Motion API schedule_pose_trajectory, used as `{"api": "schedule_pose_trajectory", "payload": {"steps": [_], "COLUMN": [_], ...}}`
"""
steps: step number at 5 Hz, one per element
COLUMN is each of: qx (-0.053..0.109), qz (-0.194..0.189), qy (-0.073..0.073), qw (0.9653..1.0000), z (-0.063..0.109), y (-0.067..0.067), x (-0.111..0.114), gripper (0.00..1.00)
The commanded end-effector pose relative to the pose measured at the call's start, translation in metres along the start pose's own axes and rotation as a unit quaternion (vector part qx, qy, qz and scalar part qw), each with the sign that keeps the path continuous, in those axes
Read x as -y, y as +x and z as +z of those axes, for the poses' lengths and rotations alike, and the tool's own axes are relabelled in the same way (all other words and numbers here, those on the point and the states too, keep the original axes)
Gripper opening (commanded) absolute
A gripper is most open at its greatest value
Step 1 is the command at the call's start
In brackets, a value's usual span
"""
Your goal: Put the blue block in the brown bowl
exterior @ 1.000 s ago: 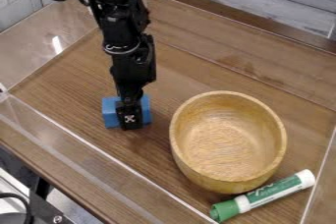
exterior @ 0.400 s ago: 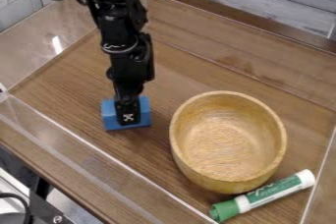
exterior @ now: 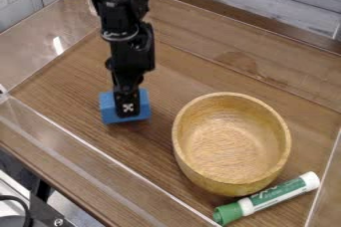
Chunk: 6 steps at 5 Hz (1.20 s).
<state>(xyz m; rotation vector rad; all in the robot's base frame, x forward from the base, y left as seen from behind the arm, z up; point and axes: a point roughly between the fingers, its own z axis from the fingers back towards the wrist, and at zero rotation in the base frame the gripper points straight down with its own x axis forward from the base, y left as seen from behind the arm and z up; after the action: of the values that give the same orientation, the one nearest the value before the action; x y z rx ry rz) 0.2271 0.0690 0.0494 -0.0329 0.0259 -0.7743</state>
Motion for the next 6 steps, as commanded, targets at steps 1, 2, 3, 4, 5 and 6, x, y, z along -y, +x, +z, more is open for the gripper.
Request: {"api": "schedule_pose_trajectory", "payload": {"steps": [1,2,3,4,5,6], "qx": [0.016,0.017,0.022,0.026,0.029,0.035], "qz": [0.006,0.002,-0.005,-0.015,-0.024,-0.032], "qy": [0.036,0.044,0.061,0.074,0.086,0.102], "qw": [0.9992,0.9989,0.9979,0.9968,0.9956,0.9937], "z": [0.024,0.031,0.037,0.039,0.039,0.039], "y": [0.002,0.002,0.003,0.003,0.002,0.001], "x": [-0.015,-0.021,-0.028,-0.037,-0.048,-0.059], "gripper": [0.00,0.00,0.00,0.00,0.00,0.00]}}
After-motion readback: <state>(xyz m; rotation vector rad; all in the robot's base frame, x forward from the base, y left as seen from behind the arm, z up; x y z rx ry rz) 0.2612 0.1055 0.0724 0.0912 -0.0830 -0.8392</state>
